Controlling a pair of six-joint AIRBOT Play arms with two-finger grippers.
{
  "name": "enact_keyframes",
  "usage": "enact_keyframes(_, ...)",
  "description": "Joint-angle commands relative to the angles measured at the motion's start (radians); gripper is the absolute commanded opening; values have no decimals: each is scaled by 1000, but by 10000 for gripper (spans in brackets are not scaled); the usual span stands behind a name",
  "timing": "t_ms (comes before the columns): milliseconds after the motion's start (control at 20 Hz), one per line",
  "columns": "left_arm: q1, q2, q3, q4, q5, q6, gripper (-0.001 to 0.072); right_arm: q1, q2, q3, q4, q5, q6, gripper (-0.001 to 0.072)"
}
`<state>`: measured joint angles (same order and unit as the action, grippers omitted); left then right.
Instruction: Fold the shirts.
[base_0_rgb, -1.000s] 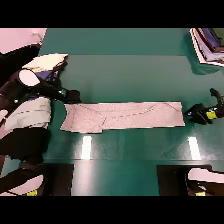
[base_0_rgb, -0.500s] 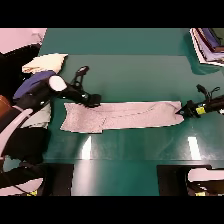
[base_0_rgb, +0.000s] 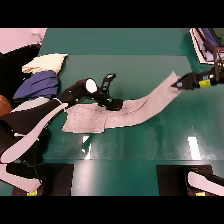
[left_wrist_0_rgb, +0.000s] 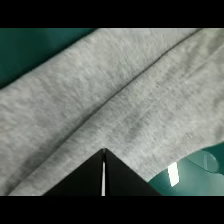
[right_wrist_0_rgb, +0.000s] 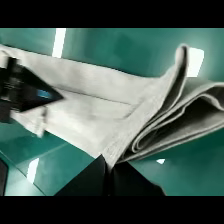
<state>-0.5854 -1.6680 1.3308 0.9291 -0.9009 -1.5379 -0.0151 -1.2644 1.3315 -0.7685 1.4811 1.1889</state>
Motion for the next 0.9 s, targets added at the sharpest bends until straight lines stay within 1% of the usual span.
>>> enact_keyframes(0,-20,-38,22,-10,3,1,21,164,43,134,17,-18,79,9)
enact_keyframes(200,-20,-38,22,2,3,2,21,322,43,189,16,-85,97,9)
enact_keyframes(300,-16,-36,22,13,2,1,20,372,36,190,17,-96,97,9)
enact_keyframes(400,16,-20,25,13,-15,1,20,420,24,191,18,-110,97,9)
enact_keyframes(500,86,36,25,29,-51,1,20,471,9,191,18,-138,97,9)
enact_keyframes(600,184,135,25,117,-88,1,20,546,-20,191,18,-174,97,9)
enact_keyframes(850,478,441,25,368,-154,1,21,820,-168,209,18,-396,90,10)
